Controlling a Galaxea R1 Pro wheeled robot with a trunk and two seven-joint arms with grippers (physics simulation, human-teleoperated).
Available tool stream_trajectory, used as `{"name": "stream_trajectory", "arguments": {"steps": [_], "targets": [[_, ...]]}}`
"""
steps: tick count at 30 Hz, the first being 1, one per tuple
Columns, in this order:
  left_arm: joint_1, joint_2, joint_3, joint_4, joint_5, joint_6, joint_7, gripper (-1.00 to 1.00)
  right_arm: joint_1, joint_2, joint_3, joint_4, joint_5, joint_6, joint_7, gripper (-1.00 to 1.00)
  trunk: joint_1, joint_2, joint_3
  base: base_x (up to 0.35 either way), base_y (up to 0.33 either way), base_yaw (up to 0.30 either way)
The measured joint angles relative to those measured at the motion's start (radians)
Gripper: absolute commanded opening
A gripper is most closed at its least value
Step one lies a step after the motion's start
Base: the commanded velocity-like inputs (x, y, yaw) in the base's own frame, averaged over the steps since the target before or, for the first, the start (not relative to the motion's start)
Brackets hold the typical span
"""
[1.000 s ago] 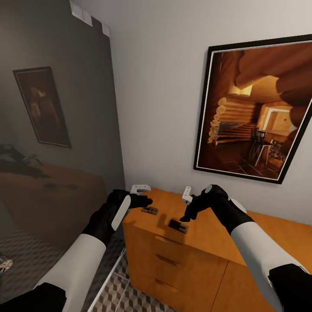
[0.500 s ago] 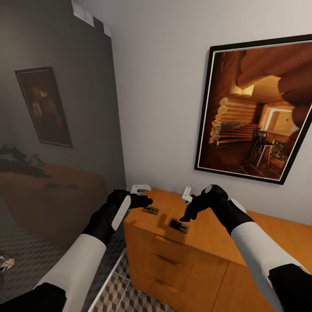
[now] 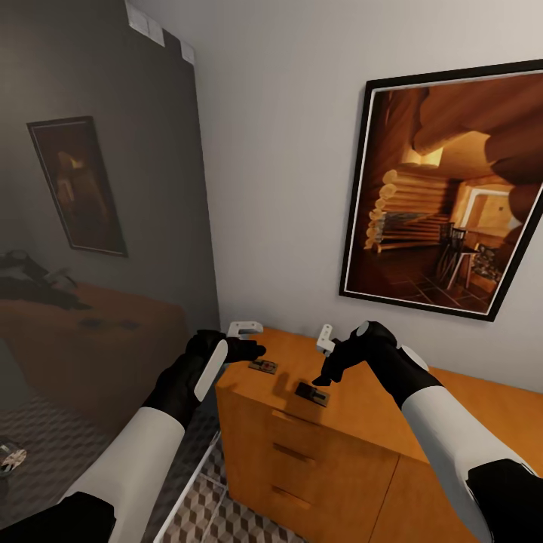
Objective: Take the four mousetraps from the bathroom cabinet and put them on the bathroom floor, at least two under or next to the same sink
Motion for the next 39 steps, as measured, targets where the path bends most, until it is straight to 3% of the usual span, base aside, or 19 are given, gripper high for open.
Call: {"name": "stream_trajectory", "arguments": {"steps": [39], "targets": [[0.000, 0.000, 0.000, 0.000, -0.002, 0.000, -0.001, 1.00, 0.000, 0.000, 0.000, 0.000, 0.000, 0.000, 0.001, 1.00, 0.000, 0.000, 0.000, 0.000, 0.000, 0.000]]}}
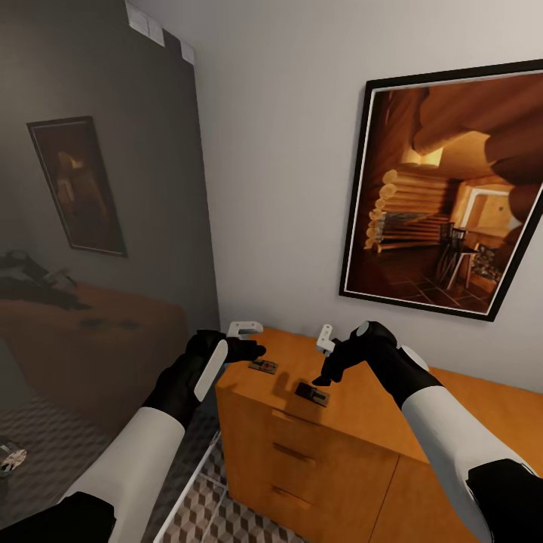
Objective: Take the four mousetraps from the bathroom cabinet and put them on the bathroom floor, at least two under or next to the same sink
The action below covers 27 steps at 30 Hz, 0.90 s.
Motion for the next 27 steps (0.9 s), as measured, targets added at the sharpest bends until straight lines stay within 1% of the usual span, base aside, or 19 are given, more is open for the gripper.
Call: {"name": "stream_trajectory", "arguments": {"steps": [11, 27], "targets": [[0.000, 0.000, 0.000, 0.000, 0.000, 0.000, 0.000, 1.00, 0.000, 0.000, 0.000, 0.000, 0.000, 0.000, 0.000, 1.00, 0.000, 0.000, 0.000, -0.077, 0.035, 0.000], [0.000, 0.000, 0.000, 0.000, 0.002, 0.000, -0.004, 1.00, 0.000, -0.001, 0.000, 0.000, 0.000, 0.000, 0.000, 1.00, 0.000, 0.000, 0.000, -0.009, 0.005, 0.000]]}}
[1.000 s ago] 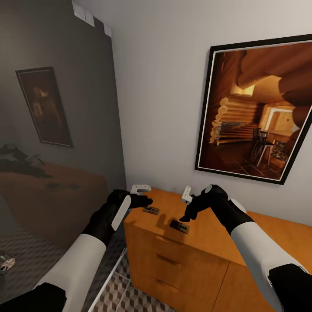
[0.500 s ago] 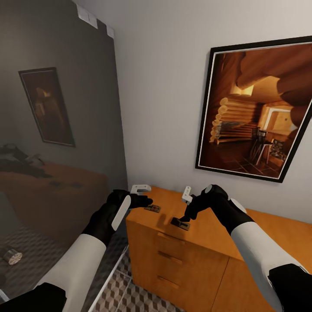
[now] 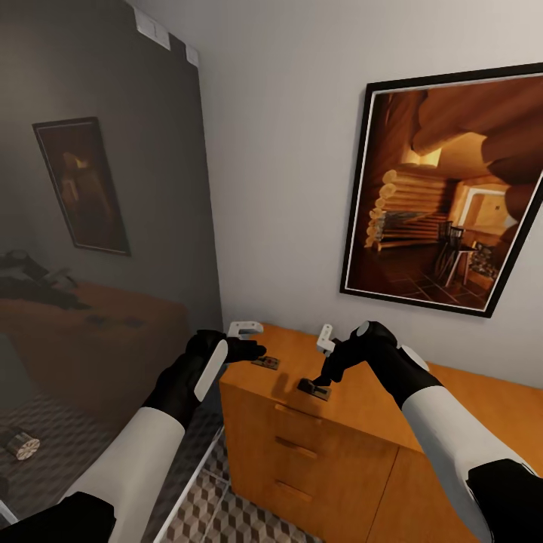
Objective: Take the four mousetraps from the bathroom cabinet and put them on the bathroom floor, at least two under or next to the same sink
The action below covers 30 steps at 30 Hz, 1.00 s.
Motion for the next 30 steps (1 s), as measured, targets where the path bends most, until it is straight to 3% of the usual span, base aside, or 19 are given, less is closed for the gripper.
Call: {"name": "stream_trajectory", "arguments": {"steps": [30], "targets": [[0.000, 0.000, -0.002, 0.000, -0.001, -0.015, 0.003, 1.00, 0.000, 0.000, 0.000, 0.000, 0.000, -0.001, 0.000, 1.00, 0.000, 0.000, 0.000, 0.000, 0.000, 0.000]]}}
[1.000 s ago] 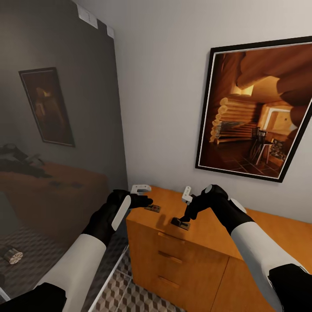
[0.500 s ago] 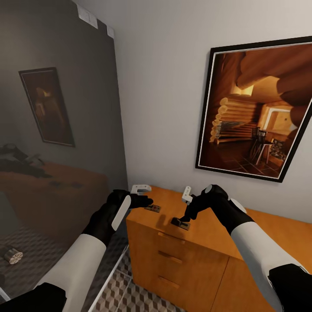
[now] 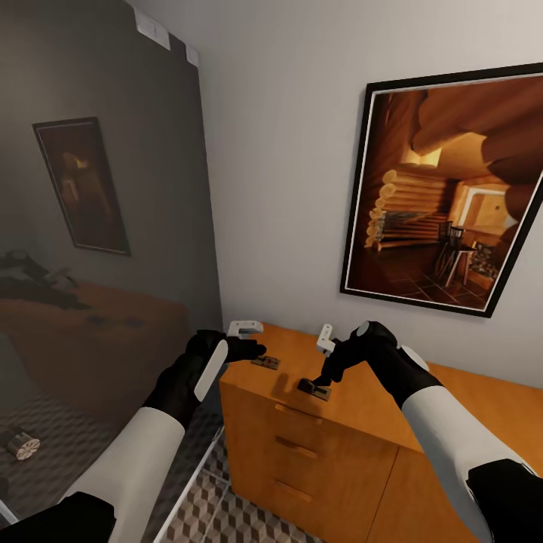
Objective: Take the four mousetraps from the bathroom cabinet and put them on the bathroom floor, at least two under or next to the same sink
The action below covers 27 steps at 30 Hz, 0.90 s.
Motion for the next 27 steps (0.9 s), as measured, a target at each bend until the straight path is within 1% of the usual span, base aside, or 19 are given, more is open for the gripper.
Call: {"name": "stream_trajectory", "arguments": {"steps": [10, 18, 27], "targets": [[0.000, 0.000, 0.000, 0.000, 0.001, 0.000, 0.001, 1.00, 0.000, 0.000, 0.000, 0.000, 0.000, 0.000, 0.000, 1.00, 0.000, 0.000, 0.000, 0.006, 0.000, 0.000], [0.000, -0.001, 0.000, 0.000, 0.001, -0.002, 0.001, 1.00, 0.000, 0.000, 0.001, 0.000, 0.000, 0.001, 0.000, 1.00, 0.000, 0.000, 0.000, 0.148, 0.000, 0.000], [0.000, -0.007, 0.000, 0.000, 0.000, -0.002, 0.002, 1.00, 0.000, 0.000, 0.001, 0.000, 0.000, 0.001, 0.000, 1.00, 0.000, 0.000, 0.000, 0.033, 0.000, 0.000]]}}
